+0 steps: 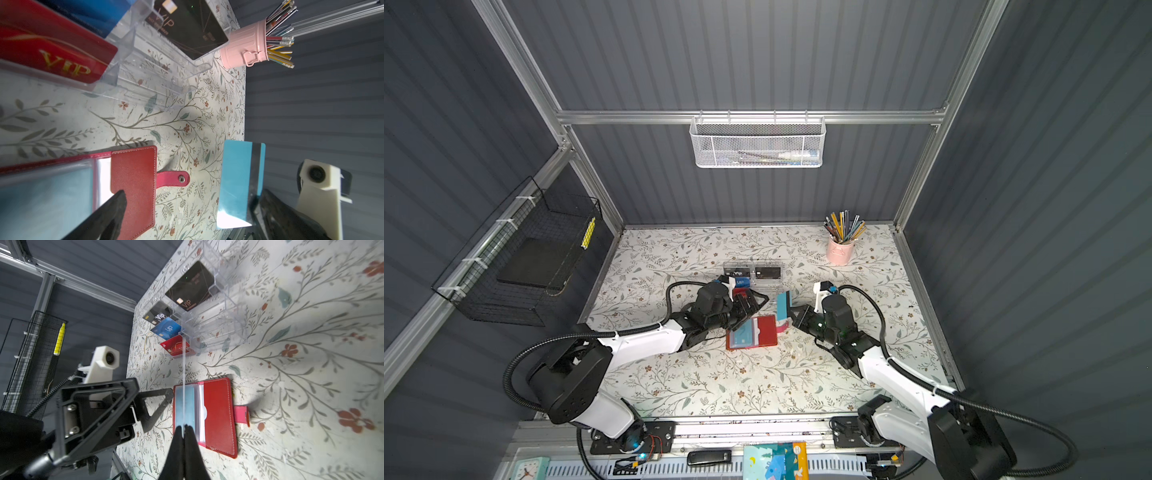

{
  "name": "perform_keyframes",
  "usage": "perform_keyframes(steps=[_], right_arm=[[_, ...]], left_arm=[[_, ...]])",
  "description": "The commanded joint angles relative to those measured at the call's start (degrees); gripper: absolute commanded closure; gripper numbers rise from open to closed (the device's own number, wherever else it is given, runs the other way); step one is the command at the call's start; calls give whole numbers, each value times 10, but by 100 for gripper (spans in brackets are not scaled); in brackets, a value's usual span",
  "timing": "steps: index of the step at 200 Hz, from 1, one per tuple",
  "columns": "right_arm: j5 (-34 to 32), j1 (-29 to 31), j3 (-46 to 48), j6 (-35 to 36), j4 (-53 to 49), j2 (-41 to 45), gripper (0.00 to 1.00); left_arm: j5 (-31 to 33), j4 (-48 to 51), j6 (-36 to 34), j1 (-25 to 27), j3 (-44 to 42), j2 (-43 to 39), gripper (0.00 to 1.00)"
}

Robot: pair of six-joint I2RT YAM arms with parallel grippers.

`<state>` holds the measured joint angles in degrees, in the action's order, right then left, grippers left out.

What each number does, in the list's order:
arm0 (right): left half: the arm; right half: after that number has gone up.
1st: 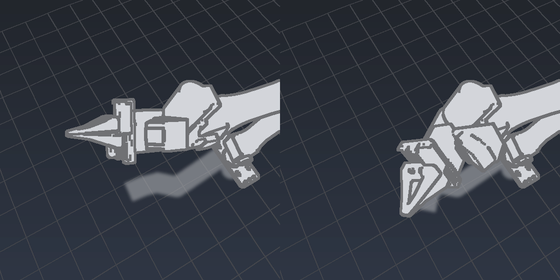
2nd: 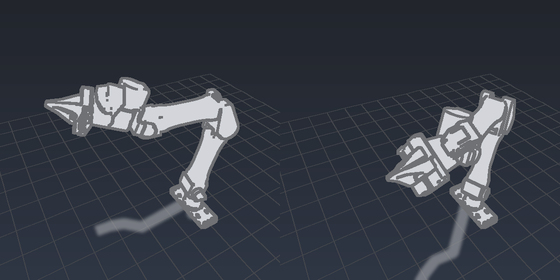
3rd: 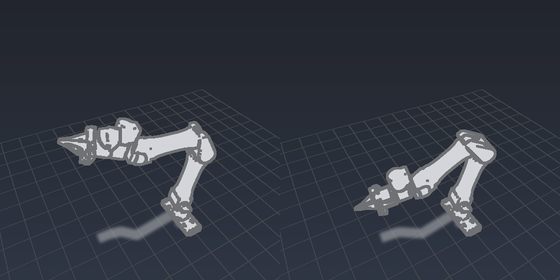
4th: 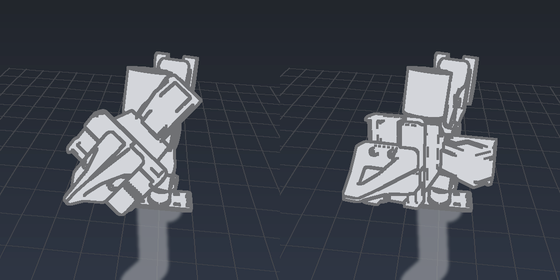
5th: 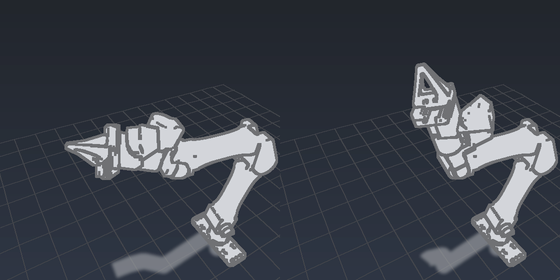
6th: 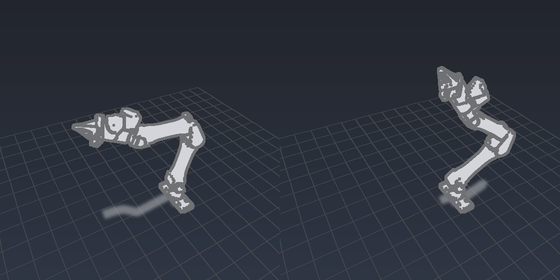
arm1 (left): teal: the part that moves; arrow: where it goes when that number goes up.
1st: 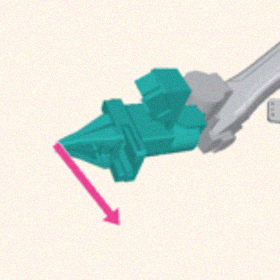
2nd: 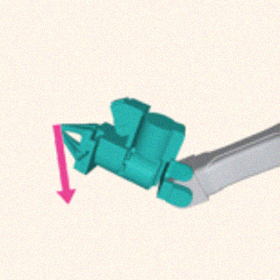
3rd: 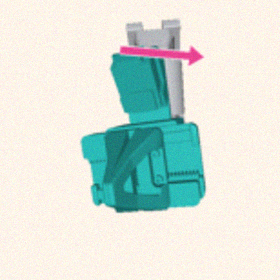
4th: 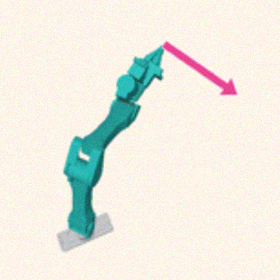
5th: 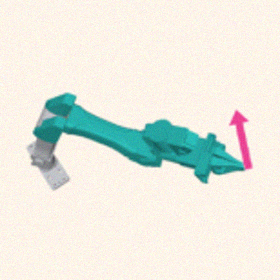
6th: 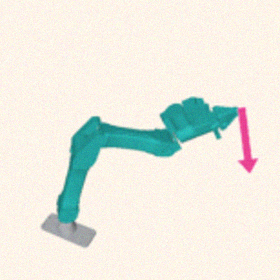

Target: Take the credit cards out of the card holder

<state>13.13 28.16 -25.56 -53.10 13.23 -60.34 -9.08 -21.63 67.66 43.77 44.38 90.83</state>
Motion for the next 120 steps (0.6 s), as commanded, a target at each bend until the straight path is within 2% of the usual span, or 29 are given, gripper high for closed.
perform_keyframes(steps=[1,72,107,120], right_arm=[[-80,3,-21,-7,-93,29,100],[-157,7,-38,-70,-86,32,100],[-199,12,-24,-83,-63,47,100],[-203,12,-18,-87,-55,49,100]], left_arm=[[2,-78,65,15,2,15,0],[47,-259,221,75,26,101,0],[91,-304,263,104,25,130,0],[104,-328,275,111,25,140,4]])
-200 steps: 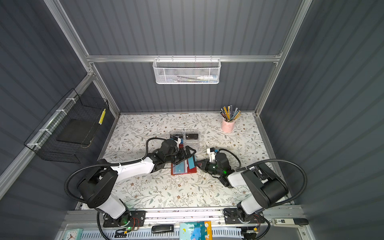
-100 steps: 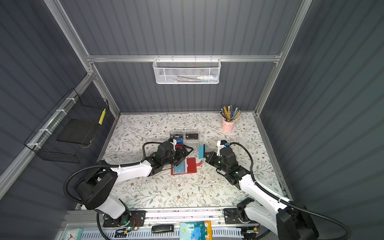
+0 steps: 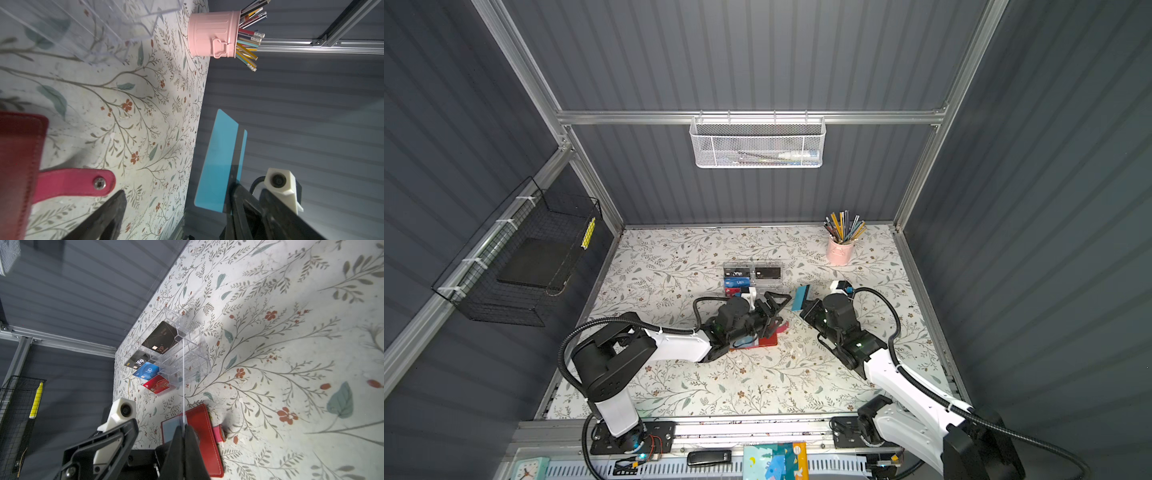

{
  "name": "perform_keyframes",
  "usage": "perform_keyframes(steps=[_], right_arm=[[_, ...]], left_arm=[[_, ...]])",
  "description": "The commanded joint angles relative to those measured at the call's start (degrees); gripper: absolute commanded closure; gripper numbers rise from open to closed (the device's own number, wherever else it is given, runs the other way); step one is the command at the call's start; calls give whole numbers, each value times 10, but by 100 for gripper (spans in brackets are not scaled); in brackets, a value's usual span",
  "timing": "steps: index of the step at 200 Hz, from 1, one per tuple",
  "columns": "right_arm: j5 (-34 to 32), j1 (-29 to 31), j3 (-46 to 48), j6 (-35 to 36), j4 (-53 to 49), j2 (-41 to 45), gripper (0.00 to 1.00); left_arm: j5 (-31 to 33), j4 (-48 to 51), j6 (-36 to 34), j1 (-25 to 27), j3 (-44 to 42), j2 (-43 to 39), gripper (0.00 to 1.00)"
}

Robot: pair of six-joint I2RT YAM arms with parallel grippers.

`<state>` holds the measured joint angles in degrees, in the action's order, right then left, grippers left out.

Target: Take the credit cards out of the card holder

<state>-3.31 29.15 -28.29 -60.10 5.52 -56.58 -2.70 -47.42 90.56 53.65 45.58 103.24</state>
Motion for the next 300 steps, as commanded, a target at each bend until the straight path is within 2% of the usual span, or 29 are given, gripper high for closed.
perform_keyframes(steps=[1,32,46,93,110,126,150,173,199,215,268,300], right_arm=[[-38,2,10,-17,23,12,100],[-36,3,17,-22,37,7,100],[-36,3,21,-26,41,5,100],[-36,3,33,-30,58,1,100],[-37,3,33,-28,61,-2,100],[-34,3,34,-27,67,-7,100],[-29,5,36,-28,79,-13,100],[-33,7,37,-28,84,-15,100],[-33,7,37,-28,88,-16,100],[-32,7,38,-27,92,-18,100],[-30,11,53,-34,106,-18,100],[-26,11,60,-36,114,-20,91]], left_arm=[[41,-72,47,12,14,17,4],[54,-83,55,23,35,39,13],[60,-101,60,27,37,51,26],[69,-118,68,29,47,72,49],[72,-114,66,30,50,73,51],[73,-113,64,31,54,77,58],[70,-114,65,31,62,85,59],[70,-116,66,32,67,91,66],[71,-118,66,32,68,94,68],[72,-121,68,33,68,98,73],[82,-130,67,33,64,100,82],[81,-129,67,33,69,105,87]])
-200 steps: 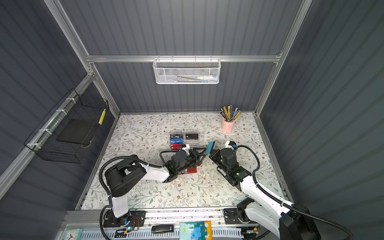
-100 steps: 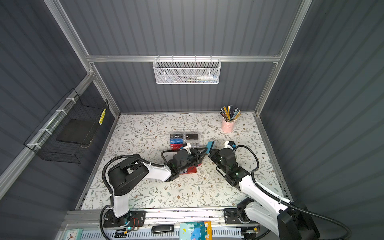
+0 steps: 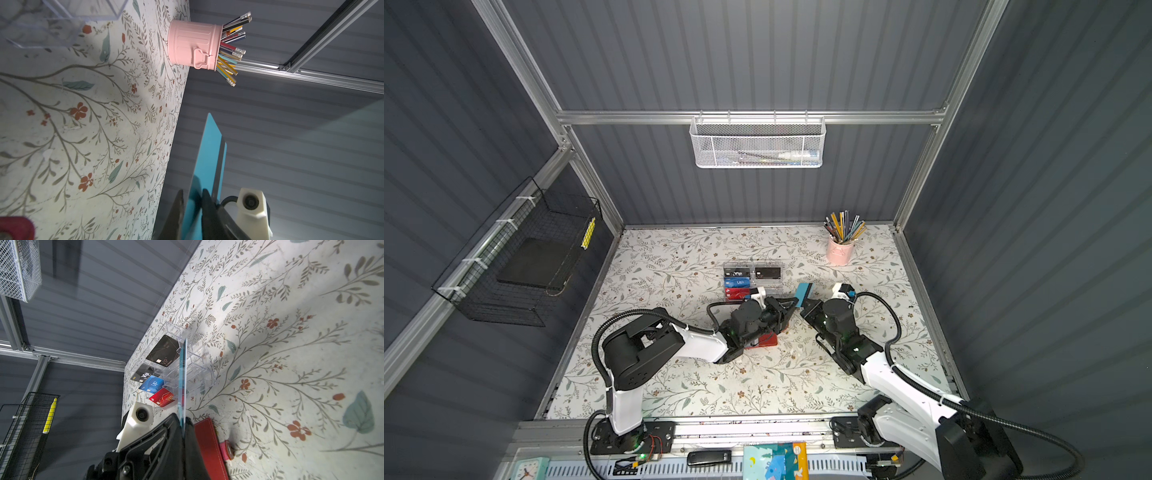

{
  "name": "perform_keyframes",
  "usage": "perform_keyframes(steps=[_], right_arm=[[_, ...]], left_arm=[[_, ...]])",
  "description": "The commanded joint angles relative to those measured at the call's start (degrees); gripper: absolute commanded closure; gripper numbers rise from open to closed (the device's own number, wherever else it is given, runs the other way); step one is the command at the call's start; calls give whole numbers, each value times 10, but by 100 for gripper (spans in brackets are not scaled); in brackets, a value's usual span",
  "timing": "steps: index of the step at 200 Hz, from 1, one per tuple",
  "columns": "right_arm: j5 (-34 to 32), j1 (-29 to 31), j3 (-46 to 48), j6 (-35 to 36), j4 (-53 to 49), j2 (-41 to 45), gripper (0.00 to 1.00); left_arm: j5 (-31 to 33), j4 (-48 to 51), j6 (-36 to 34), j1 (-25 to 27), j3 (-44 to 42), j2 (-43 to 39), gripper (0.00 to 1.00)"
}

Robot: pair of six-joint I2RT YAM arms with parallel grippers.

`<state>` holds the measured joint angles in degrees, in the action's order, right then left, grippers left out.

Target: Take the credit cards out of the card holder

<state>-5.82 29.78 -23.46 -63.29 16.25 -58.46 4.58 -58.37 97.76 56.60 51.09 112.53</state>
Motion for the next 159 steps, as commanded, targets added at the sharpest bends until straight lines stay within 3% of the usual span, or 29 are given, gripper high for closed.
perform_keyframes(steps=[1,33,102,132,159], right_arm=[[-1,4,12,-4,7,-2,91],[-1,4,16,-5,11,-3,82],[-4,2,3,24,-28,33,47],[-2,-22,-26,79,-118,88,33],[80,-81,-83,150,-197,80,19]], left_arm=[[7,-19,-5,3,14,12,87],[7,-21,-6,3,16,14,93],[-9,-2,-12,-7,10,3,100],[-86,118,-52,-45,22,-41,100],[-239,222,-144,-94,81,-56,100]])
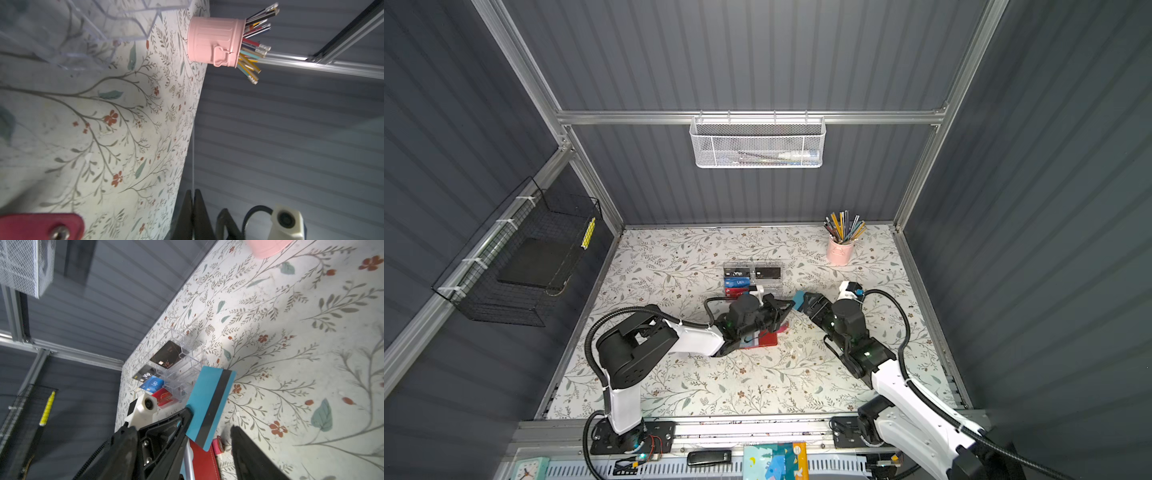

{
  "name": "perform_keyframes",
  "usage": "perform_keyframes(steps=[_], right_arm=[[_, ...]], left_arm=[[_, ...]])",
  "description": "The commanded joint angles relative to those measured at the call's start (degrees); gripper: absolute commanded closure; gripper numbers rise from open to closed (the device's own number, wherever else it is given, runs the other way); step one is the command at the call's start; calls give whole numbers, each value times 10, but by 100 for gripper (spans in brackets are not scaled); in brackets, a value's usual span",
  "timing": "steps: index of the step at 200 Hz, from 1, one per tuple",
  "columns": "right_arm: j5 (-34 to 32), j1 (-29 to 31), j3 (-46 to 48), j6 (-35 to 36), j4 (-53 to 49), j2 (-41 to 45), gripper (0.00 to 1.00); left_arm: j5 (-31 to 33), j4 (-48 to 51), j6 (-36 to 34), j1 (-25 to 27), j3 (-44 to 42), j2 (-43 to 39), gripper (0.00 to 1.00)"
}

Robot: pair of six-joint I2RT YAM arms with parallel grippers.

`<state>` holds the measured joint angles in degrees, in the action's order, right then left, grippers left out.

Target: Take the credit cards out of the card holder

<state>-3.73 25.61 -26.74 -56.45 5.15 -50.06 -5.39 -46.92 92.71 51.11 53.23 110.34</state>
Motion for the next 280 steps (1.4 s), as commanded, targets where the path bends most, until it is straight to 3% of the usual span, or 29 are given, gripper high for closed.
perform_keyframes(steps=[1,14,47,73,100,188,237,280], right_arm=[[62,-41,-52,84,-87,-5,19],[102,-65,-71,102,-107,-17,15],[147,-82,-56,66,-53,-16,5],[183,-84,-38,23,19,-37,5],[196,-84,-23,-16,71,-55,12],[198,-98,25,-63,148,-55,36],[214,-105,42,-92,222,-74,50],[217,-116,42,-92,225,-74,59]], left_arm=[[-147,112,-97,-41,62,-35,100],[-219,150,-139,-59,84,-33,100],[-309,173,-209,-84,95,-43,100],[-360,208,-262,-83,123,-52,100],[-362,230,-292,-84,123,-69,100],[-355,118,-215,-85,85,-57,100],[-317,-105,-28,-86,41,13,100],[-310,-116,-7,-86,40,26,100]])
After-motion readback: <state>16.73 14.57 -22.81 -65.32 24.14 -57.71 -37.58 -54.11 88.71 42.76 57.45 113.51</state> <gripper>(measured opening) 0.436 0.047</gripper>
